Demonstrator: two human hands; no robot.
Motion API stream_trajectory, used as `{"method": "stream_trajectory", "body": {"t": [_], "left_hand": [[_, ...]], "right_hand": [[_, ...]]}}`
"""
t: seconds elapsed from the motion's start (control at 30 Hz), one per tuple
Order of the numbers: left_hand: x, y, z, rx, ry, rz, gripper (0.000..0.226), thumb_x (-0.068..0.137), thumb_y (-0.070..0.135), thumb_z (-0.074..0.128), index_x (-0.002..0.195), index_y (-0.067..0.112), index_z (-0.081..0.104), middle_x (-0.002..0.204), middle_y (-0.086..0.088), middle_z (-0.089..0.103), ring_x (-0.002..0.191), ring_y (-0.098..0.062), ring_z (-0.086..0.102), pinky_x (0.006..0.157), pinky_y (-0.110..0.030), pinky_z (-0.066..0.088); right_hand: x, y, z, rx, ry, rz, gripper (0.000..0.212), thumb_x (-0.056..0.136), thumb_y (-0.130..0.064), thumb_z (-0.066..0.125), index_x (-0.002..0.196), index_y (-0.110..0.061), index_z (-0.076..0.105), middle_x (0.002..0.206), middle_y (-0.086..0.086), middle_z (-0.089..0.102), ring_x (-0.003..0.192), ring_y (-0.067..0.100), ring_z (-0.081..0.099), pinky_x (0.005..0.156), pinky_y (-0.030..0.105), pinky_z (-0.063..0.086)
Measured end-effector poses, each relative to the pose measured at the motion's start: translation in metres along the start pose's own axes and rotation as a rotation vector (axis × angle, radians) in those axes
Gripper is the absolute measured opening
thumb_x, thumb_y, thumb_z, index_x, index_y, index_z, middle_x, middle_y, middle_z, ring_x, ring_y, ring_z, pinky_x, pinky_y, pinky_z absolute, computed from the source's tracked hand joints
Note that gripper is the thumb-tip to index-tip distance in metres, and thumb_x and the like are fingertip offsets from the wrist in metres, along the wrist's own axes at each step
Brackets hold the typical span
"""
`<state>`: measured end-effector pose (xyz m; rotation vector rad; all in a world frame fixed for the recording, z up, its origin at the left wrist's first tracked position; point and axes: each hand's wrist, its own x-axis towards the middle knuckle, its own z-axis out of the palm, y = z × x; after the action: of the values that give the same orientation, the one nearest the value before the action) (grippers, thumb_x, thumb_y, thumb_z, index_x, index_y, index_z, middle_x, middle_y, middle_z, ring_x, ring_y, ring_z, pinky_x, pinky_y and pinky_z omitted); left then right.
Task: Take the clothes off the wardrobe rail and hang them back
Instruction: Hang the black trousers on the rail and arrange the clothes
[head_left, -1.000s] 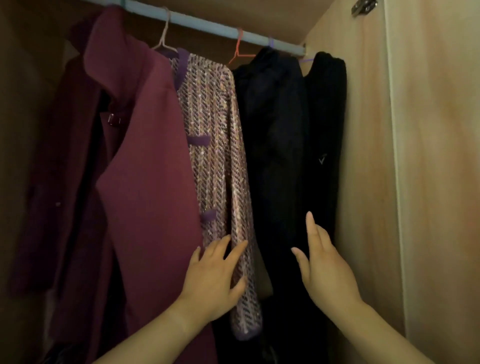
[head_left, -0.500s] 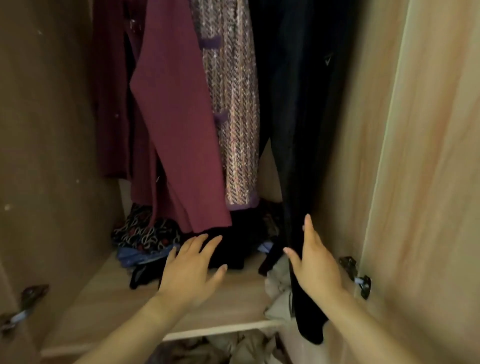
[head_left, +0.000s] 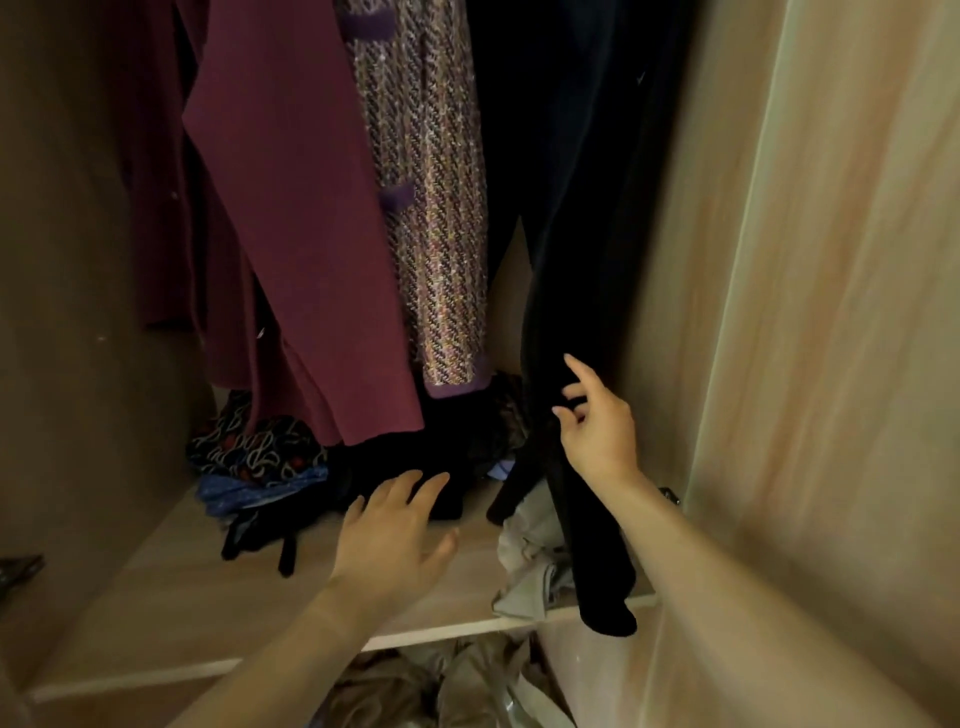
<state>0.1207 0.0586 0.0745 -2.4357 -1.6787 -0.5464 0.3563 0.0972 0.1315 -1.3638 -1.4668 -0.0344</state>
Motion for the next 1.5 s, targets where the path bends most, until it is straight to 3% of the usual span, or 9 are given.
{"method": "stream_trajectory", "body": {"t": [0.27,0.6,0.67,0.73,0.87,1.07,1.17,1.3,1.5], "left_hand": [[0.063,0.036,0.061,-0.195,0.002,0.198,0.083,0.072,0.065,0.013,0.143,0.028,0.034,0.143,0.002,0.04,0.128,-0.02,0.041,0.098,-0.038,0.039],[0.058,0.035,0.147,-0.395,-0.174,0.232,0.08,0.073,0.066,0.022,0.137,0.024,0.044,0.136,0.004,0.05,0.119,-0.018,0.051,0.09,-0.032,0.046],[0.05,0.026,0.161,-0.384,-0.188,0.238,0.074,0.075,0.065,0.025,0.134,0.026,0.046,0.132,0.004,0.052,0.115,-0.019,0.054,0.086,-0.033,0.047],[0.045,0.019,0.17,-0.365,-0.204,0.261,0.07,0.077,0.065,0.027,0.134,0.028,0.046,0.131,0.005,0.052,0.113,-0.019,0.055,0.084,-0.033,0.048],[0.043,0.024,0.174,-0.394,-0.213,0.291,0.074,0.078,0.07,0.024,0.138,0.031,0.04,0.138,0.008,0.045,0.122,-0.016,0.048,0.09,-0.03,0.045],[0.06,0.051,0.184,-0.518,-0.235,0.357,0.071,0.074,0.071,0.036,0.137,0.037,0.04,0.139,0.009,0.039,0.123,-0.014,0.044,0.093,-0.026,0.043],[0.069,0.058,0.194,-0.466,-0.249,0.358,0.068,0.075,0.065,0.034,0.136,0.036,0.042,0.139,0.006,0.038,0.12,-0.019,0.045,0.091,-0.029,0.044],[0.071,0.041,0.206,-0.448,-0.19,0.383,0.058,0.08,0.056,0.039,0.129,0.028,0.054,0.136,0.001,0.047,0.121,-0.021,0.05,0.087,-0.028,0.046],[0.063,0.023,0.19,-0.448,-0.24,0.348,0.07,0.075,0.068,0.03,0.135,0.036,0.045,0.143,0.007,0.04,0.128,-0.015,0.041,0.092,-0.025,0.04]], "right_hand": [[-0.049,0.076,0.016,-0.041,0.046,0.19,0.055,0.086,-0.022,0.064,0.137,-0.02,0.042,0.105,-0.008,0.061,0.082,0.011,0.061,0.079,0.035,0.054],[-0.146,0.089,0.038,0.338,-0.074,0.551,0.045,0.079,-0.046,0.067,0.12,-0.034,0.057,0.119,-0.016,0.06,0.11,0.0,0.054,0.095,0.033,0.048],[-0.16,0.089,0.036,0.36,-0.058,0.55,0.051,0.073,-0.055,0.068,0.119,-0.033,0.059,0.118,-0.016,0.06,0.111,-0.002,0.054,0.094,0.028,0.048],[-0.169,0.088,0.035,0.322,-0.028,0.522,0.047,0.073,-0.042,0.075,0.116,-0.027,0.062,0.116,-0.016,0.062,0.109,-0.002,0.055,0.09,0.023,0.048],[-0.162,0.104,0.037,0.194,0.128,0.501,0.023,0.08,-0.02,0.073,0.103,-0.022,0.069,0.097,-0.01,0.07,0.092,0.004,0.065,0.082,0.036,0.054],[-0.096,0.125,0.02,0.043,0.256,0.46,0.024,0.081,-0.005,0.066,0.1,-0.019,0.072,0.092,-0.009,0.071,0.09,0.008,0.066,0.087,0.027,0.051],[-0.085,0.132,0.024,-0.011,0.237,0.402,0.022,0.081,-0.007,0.065,0.1,-0.018,0.071,0.094,-0.008,0.07,0.089,0.005,0.064,0.085,0.025,0.051],[-0.117,0.147,0.045,0.013,0.122,0.469,0.014,0.084,-0.021,0.067,0.098,-0.019,0.067,0.085,-0.002,0.07,0.08,0.012,0.065,0.077,0.042,0.053],[-0.133,0.134,0.042,-0.027,0.057,0.422,0.029,0.089,-0.03,0.058,0.117,-0.023,0.06,0.102,-0.006,0.069,0.093,0.008,0.063,0.082,0.034,0.053]]}}
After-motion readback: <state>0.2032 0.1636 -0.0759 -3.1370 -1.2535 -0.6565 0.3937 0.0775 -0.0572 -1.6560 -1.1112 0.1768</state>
